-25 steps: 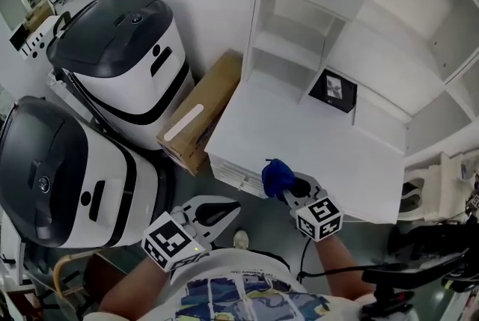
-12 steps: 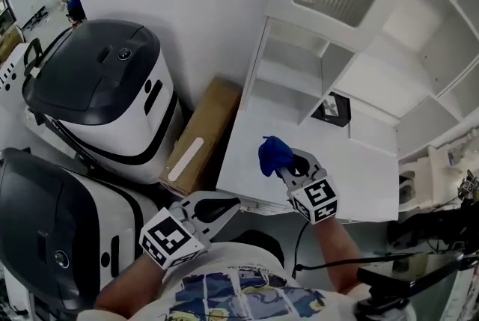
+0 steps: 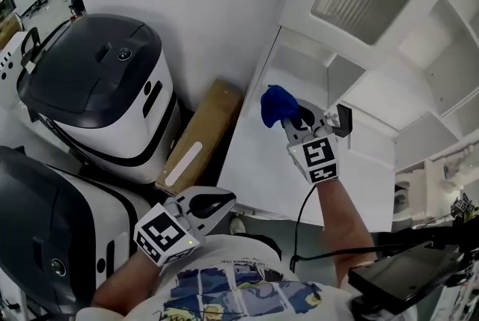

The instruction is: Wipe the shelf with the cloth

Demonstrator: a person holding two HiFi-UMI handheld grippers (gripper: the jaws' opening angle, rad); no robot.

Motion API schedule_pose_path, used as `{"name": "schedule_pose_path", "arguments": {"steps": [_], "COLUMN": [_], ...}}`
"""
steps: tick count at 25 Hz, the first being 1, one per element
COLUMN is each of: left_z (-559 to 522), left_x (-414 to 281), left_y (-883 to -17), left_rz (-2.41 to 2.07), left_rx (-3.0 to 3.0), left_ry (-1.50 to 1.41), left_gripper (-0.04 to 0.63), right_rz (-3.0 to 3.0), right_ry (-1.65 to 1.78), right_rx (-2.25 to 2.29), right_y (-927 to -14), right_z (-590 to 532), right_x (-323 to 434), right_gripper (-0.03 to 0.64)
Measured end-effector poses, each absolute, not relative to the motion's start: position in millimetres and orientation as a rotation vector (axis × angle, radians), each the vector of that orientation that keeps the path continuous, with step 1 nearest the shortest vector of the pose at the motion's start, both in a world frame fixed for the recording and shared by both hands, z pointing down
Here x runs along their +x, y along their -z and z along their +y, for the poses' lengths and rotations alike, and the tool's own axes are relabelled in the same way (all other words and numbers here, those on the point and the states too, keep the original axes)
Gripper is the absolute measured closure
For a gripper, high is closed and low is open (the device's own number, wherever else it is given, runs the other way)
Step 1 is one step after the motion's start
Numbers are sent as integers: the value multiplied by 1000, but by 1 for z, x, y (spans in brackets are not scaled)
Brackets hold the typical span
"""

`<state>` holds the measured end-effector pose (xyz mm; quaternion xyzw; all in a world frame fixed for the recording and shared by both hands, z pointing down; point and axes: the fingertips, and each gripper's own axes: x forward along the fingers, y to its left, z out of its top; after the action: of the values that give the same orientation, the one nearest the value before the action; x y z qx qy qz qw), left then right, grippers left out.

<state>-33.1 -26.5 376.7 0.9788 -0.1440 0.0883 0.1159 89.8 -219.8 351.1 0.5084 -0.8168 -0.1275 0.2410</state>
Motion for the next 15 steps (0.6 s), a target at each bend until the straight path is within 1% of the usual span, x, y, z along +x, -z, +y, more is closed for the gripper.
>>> {"name": "schedule_pose_path", "arguments": {"steps": [7,15], "left_z": [-40,-54], "left_x": [-26,-28], "left_y": [-370,-379], "left_rz": [-520,-638], "left_rx": [2866,2815], "left_ry": [-250,-261], "left_gripper": [584,583], "right_rz": [-2184,-2112], "right_ry": [506,563], "right_rx": [1401,1397], "right_y": [-309,-299], "right_z": [-290,-348], "right_x": [97,98], "right_gripper": [551,551]}}
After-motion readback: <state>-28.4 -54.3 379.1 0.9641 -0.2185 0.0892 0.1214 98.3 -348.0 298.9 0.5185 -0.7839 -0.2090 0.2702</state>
